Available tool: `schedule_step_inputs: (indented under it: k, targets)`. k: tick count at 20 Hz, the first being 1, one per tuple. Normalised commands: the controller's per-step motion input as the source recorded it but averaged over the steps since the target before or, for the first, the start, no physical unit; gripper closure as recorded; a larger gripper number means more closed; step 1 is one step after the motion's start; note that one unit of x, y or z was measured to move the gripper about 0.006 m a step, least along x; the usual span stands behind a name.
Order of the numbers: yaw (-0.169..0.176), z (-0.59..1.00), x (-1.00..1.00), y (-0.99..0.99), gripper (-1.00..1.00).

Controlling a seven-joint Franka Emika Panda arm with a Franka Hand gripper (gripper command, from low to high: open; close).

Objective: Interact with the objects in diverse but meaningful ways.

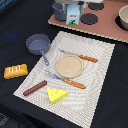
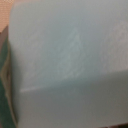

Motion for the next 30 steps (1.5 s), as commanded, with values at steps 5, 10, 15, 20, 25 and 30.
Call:
schedule_step_inputs:
  k: [5,10,15,20,25,30]
  targets:
    - [0.0,-0.12,-0.84,0.0,1.0]
    - [0.0,-0.32,-0.72,0.02,1.0]
    - [0.0,-0.4,-0.66,0.03,1.0]
    - [0.003,-0.36,-0.55,0.1,1.0]
    - [0.012,-0.38,-0.48,0.13,1.0]
    - [0.017,-0.36,-0.46,0.17,1.0]
